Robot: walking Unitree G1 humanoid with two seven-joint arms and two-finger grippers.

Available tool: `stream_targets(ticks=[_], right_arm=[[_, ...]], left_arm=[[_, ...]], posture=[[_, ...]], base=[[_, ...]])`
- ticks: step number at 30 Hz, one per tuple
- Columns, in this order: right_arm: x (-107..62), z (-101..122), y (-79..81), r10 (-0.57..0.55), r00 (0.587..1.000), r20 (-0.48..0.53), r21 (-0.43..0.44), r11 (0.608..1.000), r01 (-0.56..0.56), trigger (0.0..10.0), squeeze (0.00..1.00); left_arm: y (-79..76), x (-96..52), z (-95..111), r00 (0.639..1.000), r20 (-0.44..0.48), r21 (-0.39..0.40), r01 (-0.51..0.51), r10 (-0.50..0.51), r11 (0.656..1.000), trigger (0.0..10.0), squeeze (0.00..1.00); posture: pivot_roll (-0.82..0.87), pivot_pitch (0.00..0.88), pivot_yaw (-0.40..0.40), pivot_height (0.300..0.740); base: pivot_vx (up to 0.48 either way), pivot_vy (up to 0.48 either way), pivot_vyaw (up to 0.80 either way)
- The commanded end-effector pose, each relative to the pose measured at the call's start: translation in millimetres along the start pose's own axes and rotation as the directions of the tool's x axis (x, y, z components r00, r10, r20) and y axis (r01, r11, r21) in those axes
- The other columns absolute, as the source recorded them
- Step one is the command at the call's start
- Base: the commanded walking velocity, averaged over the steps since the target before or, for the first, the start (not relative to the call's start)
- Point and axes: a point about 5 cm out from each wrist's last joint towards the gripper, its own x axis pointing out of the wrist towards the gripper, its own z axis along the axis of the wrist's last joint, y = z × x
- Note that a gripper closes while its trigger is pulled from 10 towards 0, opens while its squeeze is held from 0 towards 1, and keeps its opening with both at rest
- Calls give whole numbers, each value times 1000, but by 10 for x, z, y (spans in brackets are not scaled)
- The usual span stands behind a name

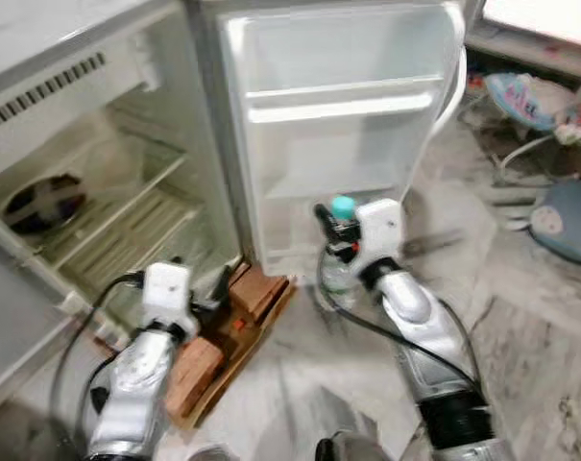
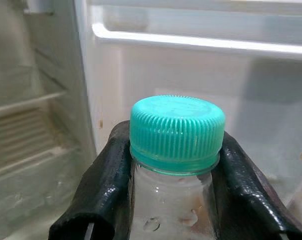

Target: Restocking fridge

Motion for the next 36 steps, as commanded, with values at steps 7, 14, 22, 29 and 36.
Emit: stream_targets(ticks=[7, 14, 22, 29, 36], right_arm=[[27, 82, 116, 50, 998, 38, -1, 999, -50, 10000, 0], [31, 84, 116, 57, 998, 37, -5, 998, -57, 10000, 0], [30, 98, 153, 85, 995, 49, -31, 996, -84, 10000, 0], [22, 69, 136, 76, 996, 36, -22, 997, -75, 10000, 0], [3, 37, 148, 80, 997, 24, -16, 997, -79, 10000, 0]], left_arm=[[68, -46, -40, 999, -22, -3, -25, 25, 1000, 10000, 0], [59, -53, -44, 1000, -18, 2, -21, 21, 1000, 10000, 0], [66, -65, -54, 999, -21, 6, -25, 25, 1000, 10000, 0], [62, -66, -55, 999, -23, 6, -23, 23, 1000, 10000, 0], [58, -80, -60, 999, -27, 3, -25, 25, 1000, 10000, 0]], posture=[[89, 81, 4, 740], [90, 82, 1, 740], [92, 79, -1, 740], [91, 82, 0, 740], [92, 87, 0, 740]], base=[[92, 0, 0], [77, 0, 0], [348, 0, 0], [361, 0, 0], [218, 0, 0]])
